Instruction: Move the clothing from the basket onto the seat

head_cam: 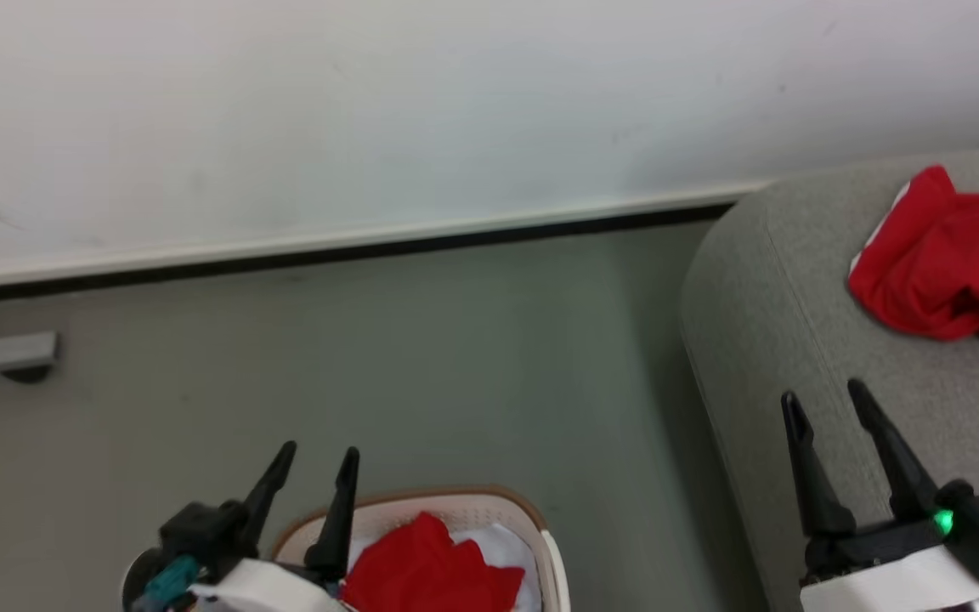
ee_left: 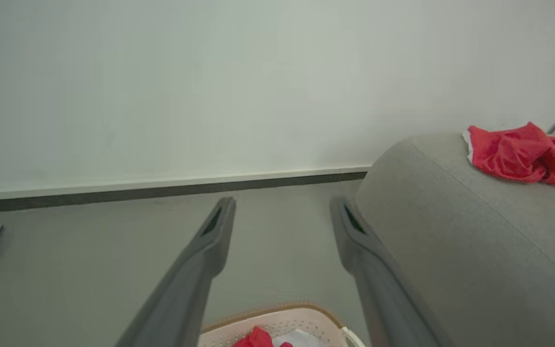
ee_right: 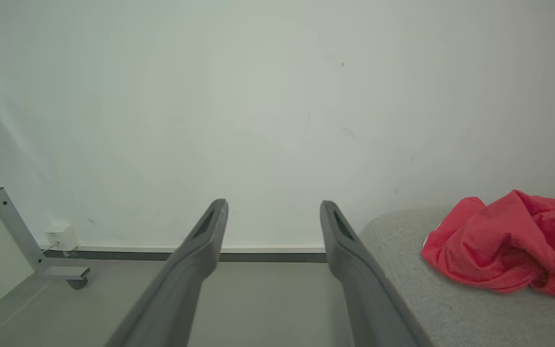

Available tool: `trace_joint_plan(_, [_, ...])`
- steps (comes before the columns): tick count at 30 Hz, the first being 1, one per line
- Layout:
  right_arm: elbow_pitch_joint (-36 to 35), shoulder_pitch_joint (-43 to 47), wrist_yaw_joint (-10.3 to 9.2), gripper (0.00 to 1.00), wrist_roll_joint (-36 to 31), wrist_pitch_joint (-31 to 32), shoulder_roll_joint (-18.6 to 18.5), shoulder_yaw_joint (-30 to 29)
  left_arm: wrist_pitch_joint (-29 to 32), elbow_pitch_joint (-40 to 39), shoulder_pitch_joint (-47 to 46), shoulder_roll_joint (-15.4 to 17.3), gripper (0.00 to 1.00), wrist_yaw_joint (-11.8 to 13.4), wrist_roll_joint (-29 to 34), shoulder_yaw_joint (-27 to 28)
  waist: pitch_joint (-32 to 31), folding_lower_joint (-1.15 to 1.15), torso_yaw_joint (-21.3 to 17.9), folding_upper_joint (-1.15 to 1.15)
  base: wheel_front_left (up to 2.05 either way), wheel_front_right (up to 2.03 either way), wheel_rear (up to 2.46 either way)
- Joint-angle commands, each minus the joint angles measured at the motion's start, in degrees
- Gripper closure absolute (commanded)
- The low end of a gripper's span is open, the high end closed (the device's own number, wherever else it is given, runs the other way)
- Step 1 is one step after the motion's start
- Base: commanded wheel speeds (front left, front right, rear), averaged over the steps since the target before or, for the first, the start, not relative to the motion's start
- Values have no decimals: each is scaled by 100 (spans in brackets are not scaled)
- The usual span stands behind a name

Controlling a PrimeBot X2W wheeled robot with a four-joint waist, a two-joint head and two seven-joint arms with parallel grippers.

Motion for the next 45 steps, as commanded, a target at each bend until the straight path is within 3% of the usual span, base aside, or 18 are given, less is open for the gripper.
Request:
trace_joint_plan(1, [-32,-130,-13,0,-37,-26,-16,-8,65,109,-134,52,0,-42,54,-26,408,-1,-258,0,0,0,0])
trace_joint_plan(9, [-71,-791,-13,0,-39,-218,23,-78,449,1681,-1251,281,0,-402,254,-494,1351,-1,-605,0,0,0,0])
trace_joint_plan(21, [-230,-1451,-13,0,62,-359,49,-114,1261,3802,-2474,419,0,-558,15,-1127,2572,-1,-1091,0,0,0,0])
trace_joint_plan(29, [-606,-1865,-13,0,173,-364,279,-343,1532,4530,-3068,589,0,-553,-335,-1745,3272,-1,-1308,0,0,0,0])
trace_joint_plan(36, [-1006,-2151,-13,0,240,-366,442,-216,1896,5083,-3637,741,0,-557,-264,-2306,3907,-1,-1435,0,0,0,0])
trace_joint_plan(45, [-938,-2223,-13,0,255,-366,467,-80,2270,5572,-3926,655,0,-558,-566,-2893,4223,-1,-1470,0,0,0,0])
